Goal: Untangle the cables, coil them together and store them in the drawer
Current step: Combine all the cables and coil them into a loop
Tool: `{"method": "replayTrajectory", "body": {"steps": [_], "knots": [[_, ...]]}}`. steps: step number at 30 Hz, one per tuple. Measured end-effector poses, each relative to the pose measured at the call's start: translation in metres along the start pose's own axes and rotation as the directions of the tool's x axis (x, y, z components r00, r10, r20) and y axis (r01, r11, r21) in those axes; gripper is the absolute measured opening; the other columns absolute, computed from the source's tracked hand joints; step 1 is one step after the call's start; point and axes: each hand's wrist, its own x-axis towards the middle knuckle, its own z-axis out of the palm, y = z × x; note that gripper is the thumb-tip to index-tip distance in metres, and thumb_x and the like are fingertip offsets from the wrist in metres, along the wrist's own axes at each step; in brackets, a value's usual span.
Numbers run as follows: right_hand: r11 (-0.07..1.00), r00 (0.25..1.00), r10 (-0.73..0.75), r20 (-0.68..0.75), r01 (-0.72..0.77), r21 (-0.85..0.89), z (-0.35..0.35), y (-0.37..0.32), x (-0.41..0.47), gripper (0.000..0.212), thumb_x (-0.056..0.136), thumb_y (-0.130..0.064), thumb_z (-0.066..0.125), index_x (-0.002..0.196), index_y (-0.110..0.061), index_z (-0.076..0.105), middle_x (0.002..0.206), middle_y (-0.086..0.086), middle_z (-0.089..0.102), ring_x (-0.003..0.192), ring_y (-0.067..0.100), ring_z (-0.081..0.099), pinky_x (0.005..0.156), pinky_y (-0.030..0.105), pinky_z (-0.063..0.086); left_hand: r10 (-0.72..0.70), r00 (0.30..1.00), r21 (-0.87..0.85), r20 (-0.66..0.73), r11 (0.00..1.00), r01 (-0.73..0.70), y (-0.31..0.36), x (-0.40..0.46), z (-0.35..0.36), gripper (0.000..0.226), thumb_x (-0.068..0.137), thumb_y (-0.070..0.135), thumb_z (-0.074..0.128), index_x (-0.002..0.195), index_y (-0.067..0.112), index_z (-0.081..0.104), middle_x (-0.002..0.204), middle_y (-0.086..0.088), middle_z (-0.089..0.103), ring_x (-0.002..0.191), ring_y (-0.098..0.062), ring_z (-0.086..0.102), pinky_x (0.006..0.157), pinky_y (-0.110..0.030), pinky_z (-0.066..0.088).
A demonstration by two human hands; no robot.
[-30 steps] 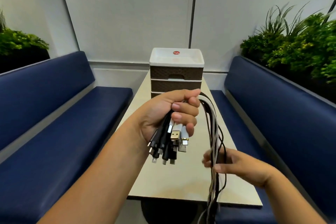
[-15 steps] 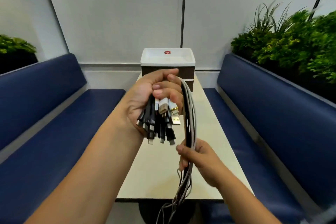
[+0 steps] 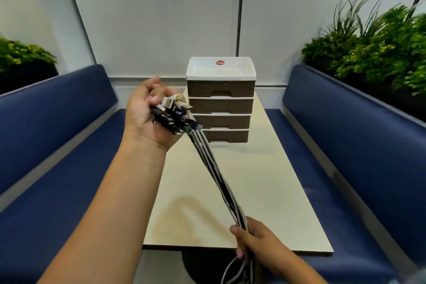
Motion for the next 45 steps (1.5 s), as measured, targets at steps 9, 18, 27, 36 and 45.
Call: {"method": "replayTrajectory", "body": {"steps": [9, 18, 27, 36, 45], "knots": [[0.654, 0.999, -0.047, -0.024, 0.012, -0.757, -0.011, -0.060, -0.030, 0.033, 0.101, -0.047, 0.035, 0.076, -0.027, 0.029, 0.070, -0.006, 0.038, 0.069, 0.021, 0.041, 0.057, 0.033, 0.031, 0.415, 0.906, 0.429, -0.083, 0.836, -0.343, -0.034, -0.006, -0.043, 0.028, 0.097, 0.029, 0.059, 0.074, 0.015, 0.054, 0.049, 0.007, 0.031, 0.042, -0.009, 0.035, 0.056, -0.026, 0.050], [0.394, 0.999, 0.010, 0.043, 0.036, -0.918, -0.011, -0.146, -0.072, 0.024, 0.101, -0.043, 0.037, 0.090, -0.022, 0.037, 0.094, 0.006, 0.057, 0.079, 0.026, 0.043, 0.066, 0.035, 0.034, 0.381, 0.887, 0.935, 0.262, 0.128, -0.331, -0.061, -0.018, -0.070, 0.038, 0.095, 0.039, 0.057, 0.086, 0.002, 0.055, 0.047, 0.004, 0.050, 0.048, -0.013, 0.055, 0.068, -0.047, 0.057], [0.342, 0.979, -0.082, 0.184, 0.201, -0.918, -0.026, -0.189, -0.073, 0.027, 0.098, -0.047, 0.044, 0.080, -0.028, 0.039, 0.071, -0.007, 0.040, 0.063, 0.010, 0.039, 0.051, 0.022, 0.025, -0.274, 0.955, 0.967, 0.115, -0.187, -0.171, -0.073, -0.028, -0.076, 0.031, 0.098, 0.039, 0.054, 0.076, 0.017, 0.052, 0.059, 0.004, 0.057, 0.053, -0.009, 0.055, 0.059, -0.029, 0.047], [0.645, 0.945, -0.314, 0.095, 0.285, -0.709, -0.053, -0.196, -0.058, 0.043, 0.071, -0.043, 0.081, 0.083, -0.031, 0.041, 0.078, -0.009, 0.061, 0.069, 0.007, 0.055, 0.059, 0.025, 0.046, -0.633, 0.765, 0.959, -0.122, 0.122, 0.254, -0.064, -0.041, -0.078, 0.068, 0.089, 0.073, 0.035, 0.074, 0.013, 0.063, 0.066, -0.012, 0.063, 0.057, -0.025, 0.060, 0.062, -0.035, 0.052], [0.890, 0.868, -0.253, 0.428, 0.382, -0.248, -0.098, -0.191, -0.026, 0.042, 0.076, -0.007, 0.081, 0.086, -0.017, 0.042, 0.088, 0.019, 0.067, 0.072, 0.048, 0.063, 0.053, 0.037, 0.052, -0.801, 0.597, 0.947, 0.042, 0.222, 0.232, -0.062, -0.037, -0.074, 0.014, 0.075, 0.009, 0.064, 0.084, 0.010, 0.054, 0.055, -0.002, 0.046, 0.043, -0.012, 0.051, 0.058, -0.029, 0.053]]}}
